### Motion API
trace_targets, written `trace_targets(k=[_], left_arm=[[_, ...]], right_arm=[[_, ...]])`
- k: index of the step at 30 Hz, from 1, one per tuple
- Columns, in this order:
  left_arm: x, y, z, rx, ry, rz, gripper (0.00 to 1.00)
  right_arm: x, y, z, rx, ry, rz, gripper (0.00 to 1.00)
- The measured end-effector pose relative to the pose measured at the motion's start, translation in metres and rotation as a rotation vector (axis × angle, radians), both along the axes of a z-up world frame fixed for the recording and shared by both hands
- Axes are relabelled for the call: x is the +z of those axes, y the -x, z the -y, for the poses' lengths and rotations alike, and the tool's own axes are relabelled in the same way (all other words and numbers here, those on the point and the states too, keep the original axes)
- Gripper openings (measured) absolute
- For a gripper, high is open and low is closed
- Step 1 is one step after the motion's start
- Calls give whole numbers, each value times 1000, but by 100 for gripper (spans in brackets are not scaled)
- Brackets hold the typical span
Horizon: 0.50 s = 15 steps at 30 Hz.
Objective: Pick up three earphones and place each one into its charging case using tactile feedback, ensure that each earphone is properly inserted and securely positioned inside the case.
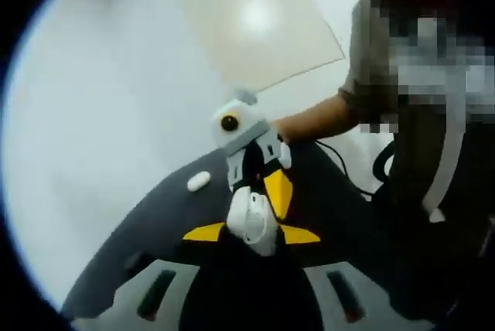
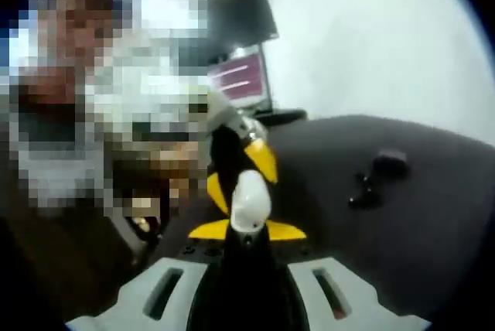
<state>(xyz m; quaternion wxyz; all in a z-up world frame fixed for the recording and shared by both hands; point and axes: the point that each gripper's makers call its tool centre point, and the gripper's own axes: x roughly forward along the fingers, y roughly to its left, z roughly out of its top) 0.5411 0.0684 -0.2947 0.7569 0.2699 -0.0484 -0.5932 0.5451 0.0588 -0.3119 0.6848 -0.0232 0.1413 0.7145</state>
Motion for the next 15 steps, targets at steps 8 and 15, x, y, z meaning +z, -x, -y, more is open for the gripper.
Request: trace_targets(k=[8,15], left_arm=[[-5,-5,-1,13,-13,44,20],[-10,-19,-2,51,-27,61,25]], right_arm=[[0,-7,0,-34,-1,-124,17],[5,-22,-1,-94,-10,-475,17]])
